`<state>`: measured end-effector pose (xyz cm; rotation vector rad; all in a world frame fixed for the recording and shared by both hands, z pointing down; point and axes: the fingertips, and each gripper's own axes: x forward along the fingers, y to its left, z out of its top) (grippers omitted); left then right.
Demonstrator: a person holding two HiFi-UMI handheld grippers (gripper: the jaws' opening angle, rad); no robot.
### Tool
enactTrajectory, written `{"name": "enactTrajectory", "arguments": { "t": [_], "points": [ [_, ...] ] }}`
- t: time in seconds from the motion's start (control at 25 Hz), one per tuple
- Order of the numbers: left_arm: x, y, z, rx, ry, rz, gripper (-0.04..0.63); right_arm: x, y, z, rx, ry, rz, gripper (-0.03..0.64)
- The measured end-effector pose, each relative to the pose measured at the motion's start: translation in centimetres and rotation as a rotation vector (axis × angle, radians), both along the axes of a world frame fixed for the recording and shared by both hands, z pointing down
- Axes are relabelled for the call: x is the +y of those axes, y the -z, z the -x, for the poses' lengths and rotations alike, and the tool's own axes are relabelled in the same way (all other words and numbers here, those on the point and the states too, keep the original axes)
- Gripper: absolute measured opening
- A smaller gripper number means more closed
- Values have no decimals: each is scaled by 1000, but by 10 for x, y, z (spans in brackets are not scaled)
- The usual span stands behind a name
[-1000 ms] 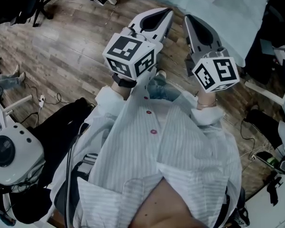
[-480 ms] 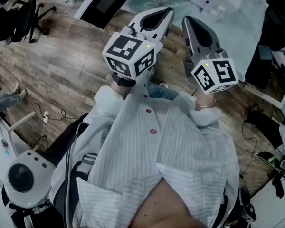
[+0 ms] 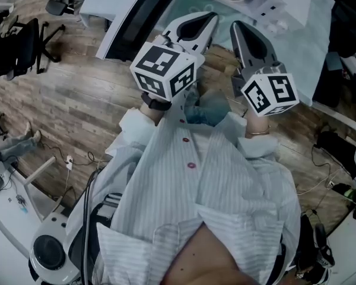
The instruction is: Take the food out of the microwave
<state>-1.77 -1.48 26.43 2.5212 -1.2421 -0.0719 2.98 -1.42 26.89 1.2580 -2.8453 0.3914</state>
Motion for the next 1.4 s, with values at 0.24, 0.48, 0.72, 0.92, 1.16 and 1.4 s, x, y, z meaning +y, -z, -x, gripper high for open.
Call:
{"name": "enactTrajectory", "arguments": {
  "t": [0.24, 0.48, 0.72, 0.92, 1.16, 1.4],
  "points": [
    [-21, -7, -2, 2, -42, 19, 8, -20, -11, -4, 3, -44, 34, 32],
    [-49, -12, -15, -2, -53, 24, 8, -49, -15, -17, -12, -54, 43, 32],
    [-92, -7, -27, 1, -35, 21, 8, -92, -10, -26, -11, -31, 42, 32],
    [-132, 0, -43, 3, -19, 20, 8, -129, -3, -37, -4, -4, 43, 32],
    [-161, 0, -44, 11, 9, 27, 8, -158, -4, -39, -10, 15, 50, 32],
    [-171, -4, -43, 19, 14, 52, 8, -168, -9, -42, -30, 11, 72, 32]
  ]
}}
